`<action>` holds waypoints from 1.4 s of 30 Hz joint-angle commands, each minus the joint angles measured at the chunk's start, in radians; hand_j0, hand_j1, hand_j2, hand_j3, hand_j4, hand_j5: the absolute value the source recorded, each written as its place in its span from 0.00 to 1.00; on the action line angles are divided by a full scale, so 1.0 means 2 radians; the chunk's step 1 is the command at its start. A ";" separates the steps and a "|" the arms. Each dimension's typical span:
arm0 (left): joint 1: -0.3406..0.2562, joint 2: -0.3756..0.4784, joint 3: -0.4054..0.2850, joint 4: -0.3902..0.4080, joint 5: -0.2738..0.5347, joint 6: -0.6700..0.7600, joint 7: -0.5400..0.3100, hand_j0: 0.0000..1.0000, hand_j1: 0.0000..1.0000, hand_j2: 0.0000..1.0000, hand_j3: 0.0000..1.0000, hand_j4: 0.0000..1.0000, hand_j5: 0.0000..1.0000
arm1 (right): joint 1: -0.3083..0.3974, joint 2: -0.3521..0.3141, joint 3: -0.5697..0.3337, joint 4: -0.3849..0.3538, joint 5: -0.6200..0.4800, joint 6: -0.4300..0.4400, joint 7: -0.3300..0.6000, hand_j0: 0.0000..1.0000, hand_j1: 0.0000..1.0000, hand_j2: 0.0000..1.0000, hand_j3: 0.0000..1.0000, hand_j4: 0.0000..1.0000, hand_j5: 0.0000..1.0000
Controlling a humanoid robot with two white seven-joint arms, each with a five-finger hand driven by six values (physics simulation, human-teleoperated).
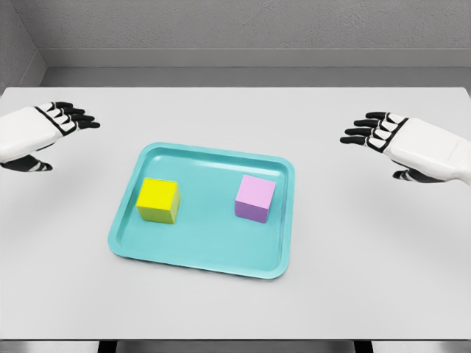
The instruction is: Push two cubes
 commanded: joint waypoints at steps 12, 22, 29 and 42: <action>-0.005 0.005 -0.005 -0.013 -0.068 0.001 -0.069 1.00 1.00 1.00 1.00 1.00 1.00 | -0.037 -0.021 0.031 -0.005 -0.011 0.001 0.005 1.00 1.00 1.00 1.00 1.00 1.00; -0.016 -0.002 -0.005 -0.016 -0.070 0.001 -0.109 0.75 0.75 0.75 0.75 0.75 0.75 | -0.071 -0.030 0.067 -0.019 0.062 0.001 0.164 1.00 1.00 1.00 1.00 1.00 1.00; -0.057 -0.022 -0.068 -0.016 -0.073 0.001 -0.125 0.75 0.75 0.75 0.75 0.75 0.75 | -0.104 0.014 0.153 -0.014 0.078 0.001 0.179 0.95 0.95 0.95 0.95 0.95 0.95; -0.049 0.009 -0.080 -0.075 -0.040 0.001 -0.124 0.75 0.75 0.75 0.75 0.75 0.75 | -0.127 0.046 0.162 -0.017 0.024 0.001 0.179 0.77 0.77 0.77 0.77 0.77 0.77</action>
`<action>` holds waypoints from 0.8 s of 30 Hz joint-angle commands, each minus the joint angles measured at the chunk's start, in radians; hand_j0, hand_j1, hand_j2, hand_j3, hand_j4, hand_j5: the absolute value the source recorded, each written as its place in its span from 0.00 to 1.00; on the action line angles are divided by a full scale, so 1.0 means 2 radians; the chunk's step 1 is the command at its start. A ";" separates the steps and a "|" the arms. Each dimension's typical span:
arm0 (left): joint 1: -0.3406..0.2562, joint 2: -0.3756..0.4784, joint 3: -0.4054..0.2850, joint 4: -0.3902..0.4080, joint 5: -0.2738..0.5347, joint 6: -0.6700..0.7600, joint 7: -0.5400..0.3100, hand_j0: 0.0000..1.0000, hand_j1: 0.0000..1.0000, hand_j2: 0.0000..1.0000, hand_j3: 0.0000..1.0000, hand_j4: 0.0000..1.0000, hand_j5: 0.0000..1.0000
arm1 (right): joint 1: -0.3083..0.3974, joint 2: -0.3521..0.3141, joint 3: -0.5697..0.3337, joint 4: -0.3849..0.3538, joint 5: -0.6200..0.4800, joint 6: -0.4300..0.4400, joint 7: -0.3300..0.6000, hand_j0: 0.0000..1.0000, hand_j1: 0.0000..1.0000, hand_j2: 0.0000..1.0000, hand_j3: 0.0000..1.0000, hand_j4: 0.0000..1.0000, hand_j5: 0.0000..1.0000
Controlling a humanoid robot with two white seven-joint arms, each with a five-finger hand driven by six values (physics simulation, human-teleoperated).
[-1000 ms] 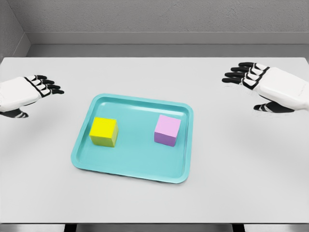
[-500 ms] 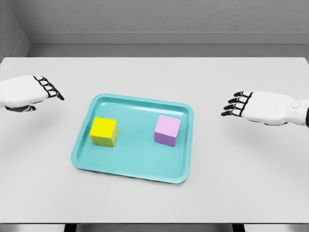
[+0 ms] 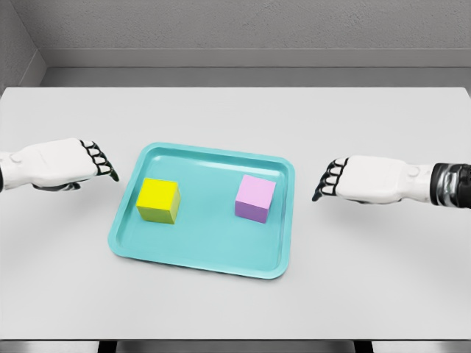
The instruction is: Push two cubes
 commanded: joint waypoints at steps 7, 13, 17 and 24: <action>0.012 0.014 0.000 -0.019 0.007 0.001 0.000 0.75 0.75 0.75 0.75 0.75 0.75 | -0.008 0.034 0.027 0.000 -0.005 0.001 0.001 0.76 0.76 0.76 0.76 0.76 0.76; 0.016 0.011 -0.001 -0.023 0.007 0.001 0.000 0.75 0.75 0.75 0.75 0.75 0.75 | -0.022 0.046 0.035 0.008 0.013 0.001 0.001 0.76 0.76 0.76 0.76 0.76 0.76; 0.021 0.008 -0.001 -0.031 0.007 0.001 0.000 0.75 0.75 0.75 0.75 0.75 0.75 | -0.028 0.059 0.038 0.021 0.020 0.001 0.002 0.76 0.76 0.76 0.76 0.76 0.76; 0.025 0.007 -0.001 -0.037 0.007 0.001 0.000 0.75 0.75 0.75 0.75 0.75 0.75 | -0.044 0.077 0.045 0.045 0.039 0.001 0.002 0.76 0.76 0.76 0.76 0.76 0.76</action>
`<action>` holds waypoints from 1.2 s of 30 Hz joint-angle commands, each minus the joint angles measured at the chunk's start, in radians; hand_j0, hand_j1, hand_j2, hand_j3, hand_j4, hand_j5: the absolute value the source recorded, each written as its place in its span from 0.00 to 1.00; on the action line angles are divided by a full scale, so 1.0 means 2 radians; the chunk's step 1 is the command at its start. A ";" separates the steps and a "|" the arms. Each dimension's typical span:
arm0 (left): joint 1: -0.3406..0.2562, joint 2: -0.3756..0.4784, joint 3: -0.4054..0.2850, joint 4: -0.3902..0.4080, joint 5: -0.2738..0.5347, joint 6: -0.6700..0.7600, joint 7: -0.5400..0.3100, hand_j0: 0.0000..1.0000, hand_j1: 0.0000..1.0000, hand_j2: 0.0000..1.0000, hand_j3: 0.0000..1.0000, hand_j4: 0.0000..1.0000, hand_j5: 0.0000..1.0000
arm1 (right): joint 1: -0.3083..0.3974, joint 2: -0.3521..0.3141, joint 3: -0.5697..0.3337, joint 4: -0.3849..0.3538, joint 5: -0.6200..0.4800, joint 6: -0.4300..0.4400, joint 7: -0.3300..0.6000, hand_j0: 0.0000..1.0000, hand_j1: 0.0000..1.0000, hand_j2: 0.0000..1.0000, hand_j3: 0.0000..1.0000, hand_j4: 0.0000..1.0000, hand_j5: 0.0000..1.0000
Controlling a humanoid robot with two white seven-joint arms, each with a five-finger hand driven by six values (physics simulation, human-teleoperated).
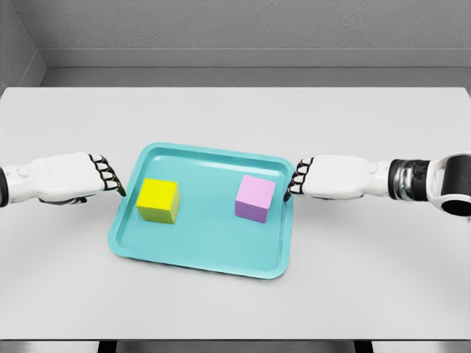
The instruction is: Push two cubes
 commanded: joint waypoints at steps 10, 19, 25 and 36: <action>0.001 -0.012 -0.004 -0.010 0.001 0.001 -0.001 0.75 0.75 0.75 0.75 0.75 0.75 | -0.004 0.017 0.014 0.009 0.013 0.001 0.001 0.76 0.76 0.76 0.76 0.76 0.76; 0.000 -0.031 -0.010 -0.011 0.000 0.001 -0.001 0.75 0.75 0.75 0.75 0.75 0.75 | -0.012 0.023 0.018 0.009 0.019 0.001 0.001 0.76 0.76 0.76 0.76 0.76 0.76; -0.001 -0.044 -0.010 -0.015 -0.002 0.001 -0.001 0.75 0.75 0.75 0.75 0.75 0.75 | -0.020 0.040 0.031 0.028 0.035 0.001 0.001 0.76 0.76 0.76 0.76 0.76 0.76; -0.005 -0.060 -0.010 -0.015 -0.003 0.001 -0.001 0.75 0.75 0.75 0.75 0.75 0.75 | -0.041 0.064 0.047 0.044 0.051 0.001 0.009 0.76 0.76 0.76 0.76 0.76 0.76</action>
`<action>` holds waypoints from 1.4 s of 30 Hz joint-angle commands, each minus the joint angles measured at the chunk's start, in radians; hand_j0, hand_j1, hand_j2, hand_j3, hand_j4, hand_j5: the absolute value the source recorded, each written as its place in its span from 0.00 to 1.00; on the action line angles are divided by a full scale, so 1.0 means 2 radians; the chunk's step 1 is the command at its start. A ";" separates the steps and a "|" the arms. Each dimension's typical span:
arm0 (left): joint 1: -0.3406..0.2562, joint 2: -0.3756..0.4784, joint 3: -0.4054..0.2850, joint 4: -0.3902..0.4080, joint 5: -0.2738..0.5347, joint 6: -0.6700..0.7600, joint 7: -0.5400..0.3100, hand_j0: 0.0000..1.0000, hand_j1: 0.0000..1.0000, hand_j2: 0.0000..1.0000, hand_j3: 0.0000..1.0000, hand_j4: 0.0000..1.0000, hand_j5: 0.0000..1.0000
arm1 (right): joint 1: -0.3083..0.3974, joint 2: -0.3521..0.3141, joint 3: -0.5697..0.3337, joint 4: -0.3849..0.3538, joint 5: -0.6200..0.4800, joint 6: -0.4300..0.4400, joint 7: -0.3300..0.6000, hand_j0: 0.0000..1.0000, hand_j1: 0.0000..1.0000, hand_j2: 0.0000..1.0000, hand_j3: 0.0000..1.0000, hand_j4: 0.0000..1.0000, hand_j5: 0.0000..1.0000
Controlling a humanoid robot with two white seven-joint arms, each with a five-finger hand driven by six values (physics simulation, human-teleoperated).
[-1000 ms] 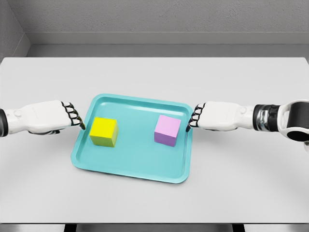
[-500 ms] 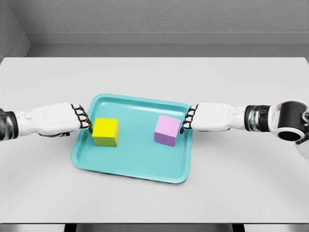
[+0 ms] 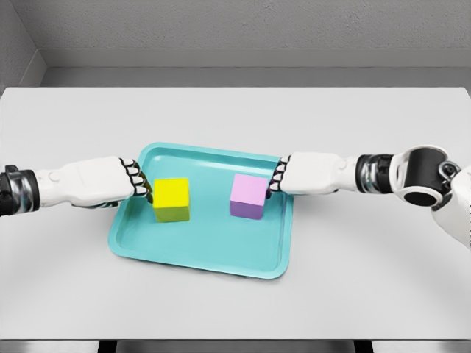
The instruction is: Push two cubes
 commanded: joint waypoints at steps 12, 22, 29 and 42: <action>-0.002 -0.018 -0.001 -0.004 0.001 0.001 0.000 0.75 0.75 0.75 0.75 0.75 0.75 | -0.018 0.013 0.018 -0.009 0.003 0.001 0.004 0.76 0.76 0.76 0.76 0.76 0.76; -0.002 -0.025 -0.001 -0.016 0.000 0.001 -0.002 0.75 0.75 0.75 0.75 0.75 0.75 | -0.033 0.032 0.040 -0.002 0.011 0.001 0.004 0.76 0.76 0.76 0.76 0.76 0.76; -0.001 -0.024 0.000 -0.009 -0.001 0.001 -0.003 0.74 0.74 0.74 0.74 0.74 0.74 | -0.033 0.032 0.040 0.007 0.014 0.001 0.004 0.76 0.76 0.76 0.76 0.76 0.76; -0.004 -0.019 0.003 0.036 -0.001 0.001 -0.003 0.75 0.75 0.75 0.75 0.75 0.75 | -0.039 0.031 0.040 0.026 0.021 0.001 0.004 0.76 0.76 0.76 0.76 0.76 0.76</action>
